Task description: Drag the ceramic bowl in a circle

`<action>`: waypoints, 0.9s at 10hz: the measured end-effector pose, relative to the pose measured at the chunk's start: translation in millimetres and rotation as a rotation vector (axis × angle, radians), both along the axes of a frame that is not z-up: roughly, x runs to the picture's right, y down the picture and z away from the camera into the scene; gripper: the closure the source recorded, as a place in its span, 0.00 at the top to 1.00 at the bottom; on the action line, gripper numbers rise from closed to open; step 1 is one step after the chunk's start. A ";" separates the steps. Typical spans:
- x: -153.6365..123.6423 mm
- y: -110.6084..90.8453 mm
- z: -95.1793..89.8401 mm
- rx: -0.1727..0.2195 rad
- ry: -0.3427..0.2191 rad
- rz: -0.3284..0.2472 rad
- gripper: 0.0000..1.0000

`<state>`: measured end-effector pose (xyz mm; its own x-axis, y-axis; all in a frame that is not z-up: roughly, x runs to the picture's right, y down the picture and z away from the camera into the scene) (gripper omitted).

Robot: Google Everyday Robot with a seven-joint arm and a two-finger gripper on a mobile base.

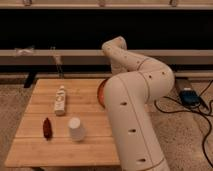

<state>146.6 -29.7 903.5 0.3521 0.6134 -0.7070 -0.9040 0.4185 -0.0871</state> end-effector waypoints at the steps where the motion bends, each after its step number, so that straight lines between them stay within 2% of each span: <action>1: 15.6 5.5 -8.0 0.000 0.016 0.009 0.19; 3: 49.8 28.8 -30.9 -0.011 0.046 0.029 0.19; 4: 55.2 43.7 -41.9 -0.023 0.042 0.031 0.19; 6: 53.9 64.5 -54.7 -0.045 0.023 0.028 0.19; 9: 21.0 86.3 -64.9 -0.078 -0.059 0.010 0.19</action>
